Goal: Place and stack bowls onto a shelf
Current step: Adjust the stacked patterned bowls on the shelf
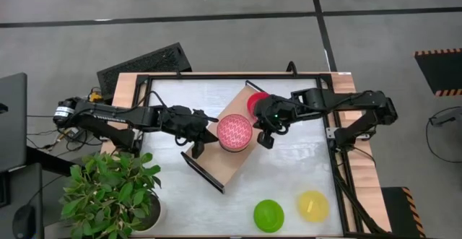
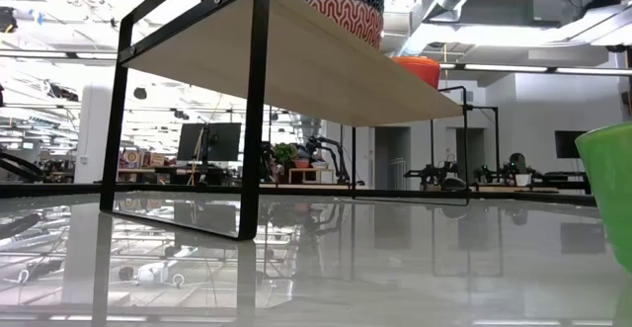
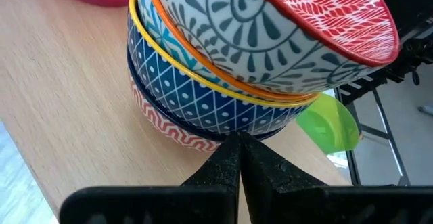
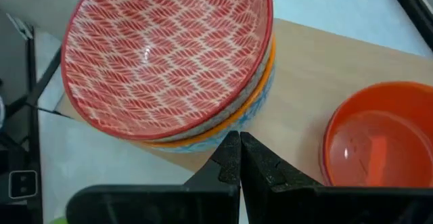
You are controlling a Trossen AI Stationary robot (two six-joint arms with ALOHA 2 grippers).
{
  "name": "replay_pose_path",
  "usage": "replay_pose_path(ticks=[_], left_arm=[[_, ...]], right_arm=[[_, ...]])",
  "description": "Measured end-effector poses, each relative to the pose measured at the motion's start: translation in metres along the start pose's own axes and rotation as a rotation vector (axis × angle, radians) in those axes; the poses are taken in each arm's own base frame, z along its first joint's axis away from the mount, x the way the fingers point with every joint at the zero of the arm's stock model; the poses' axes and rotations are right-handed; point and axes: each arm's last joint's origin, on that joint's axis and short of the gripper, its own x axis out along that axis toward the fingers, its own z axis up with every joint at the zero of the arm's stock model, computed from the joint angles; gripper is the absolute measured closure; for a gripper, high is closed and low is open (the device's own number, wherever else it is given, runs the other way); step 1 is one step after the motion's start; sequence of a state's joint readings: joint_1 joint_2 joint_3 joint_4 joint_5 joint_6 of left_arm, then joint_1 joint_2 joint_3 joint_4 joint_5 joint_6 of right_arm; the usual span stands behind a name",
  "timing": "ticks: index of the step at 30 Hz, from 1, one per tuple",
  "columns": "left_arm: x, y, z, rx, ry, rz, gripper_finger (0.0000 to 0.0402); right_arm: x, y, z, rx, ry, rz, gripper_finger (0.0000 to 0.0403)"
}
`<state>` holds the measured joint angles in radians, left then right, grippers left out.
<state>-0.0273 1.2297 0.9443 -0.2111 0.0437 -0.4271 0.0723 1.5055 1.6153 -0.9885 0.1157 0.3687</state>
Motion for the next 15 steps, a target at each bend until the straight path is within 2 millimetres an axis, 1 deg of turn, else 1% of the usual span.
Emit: replay_pose_path(ticks=[6, 15], left_arm=[[0.0, 0.0, 0.0, 0.0, 0.004, 0.002, 0.0401], [0.0, 0.0, -0.001, 0.0, 0.005, 0.005, 0.0401]], right_arm=[[0.017, 0.002, -0.003, -0.008, 0.059, 0.009, 0.0381], [0.016, 0.002, -0.003, 0.0, 0.059, 0.017, 0.0381]])
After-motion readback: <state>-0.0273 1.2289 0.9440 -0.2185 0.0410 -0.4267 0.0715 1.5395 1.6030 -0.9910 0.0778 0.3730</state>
